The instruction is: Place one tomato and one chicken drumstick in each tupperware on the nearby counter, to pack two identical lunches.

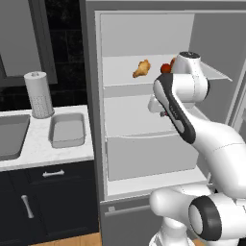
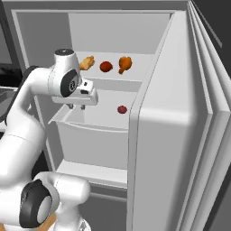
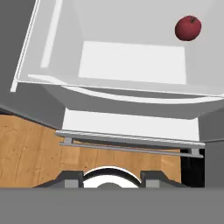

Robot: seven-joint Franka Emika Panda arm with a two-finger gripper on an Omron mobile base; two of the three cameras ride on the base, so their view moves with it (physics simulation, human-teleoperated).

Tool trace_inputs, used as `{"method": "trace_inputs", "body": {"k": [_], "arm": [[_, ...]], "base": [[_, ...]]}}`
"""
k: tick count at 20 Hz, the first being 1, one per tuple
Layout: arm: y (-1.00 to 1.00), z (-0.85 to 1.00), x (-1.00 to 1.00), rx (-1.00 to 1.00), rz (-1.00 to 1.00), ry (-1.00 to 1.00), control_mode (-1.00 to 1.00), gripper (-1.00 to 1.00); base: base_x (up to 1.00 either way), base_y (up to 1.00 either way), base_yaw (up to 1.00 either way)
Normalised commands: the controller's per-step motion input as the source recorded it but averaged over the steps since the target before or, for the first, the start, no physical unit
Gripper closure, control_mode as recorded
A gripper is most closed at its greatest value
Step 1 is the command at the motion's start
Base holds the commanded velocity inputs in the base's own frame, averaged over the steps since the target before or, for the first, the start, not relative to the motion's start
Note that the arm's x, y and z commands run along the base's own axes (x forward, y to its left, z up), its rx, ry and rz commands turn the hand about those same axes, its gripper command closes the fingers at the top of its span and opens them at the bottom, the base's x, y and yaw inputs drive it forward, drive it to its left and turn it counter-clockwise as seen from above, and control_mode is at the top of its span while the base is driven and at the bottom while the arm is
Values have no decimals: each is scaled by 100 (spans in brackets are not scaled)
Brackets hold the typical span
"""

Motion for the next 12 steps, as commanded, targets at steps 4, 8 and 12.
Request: {"method": "trace_inputs", "body": {"k": [4,8,12], "arm": [[-6,1,-13,4,0,-22,-100,-100],[-12,15,-6,0,-15,-53,-100,-100],[-15,92,5,0,-18,-26,-100,-100]], "base": [[0,0,0],[0,0,0],[0,0,0]]}}
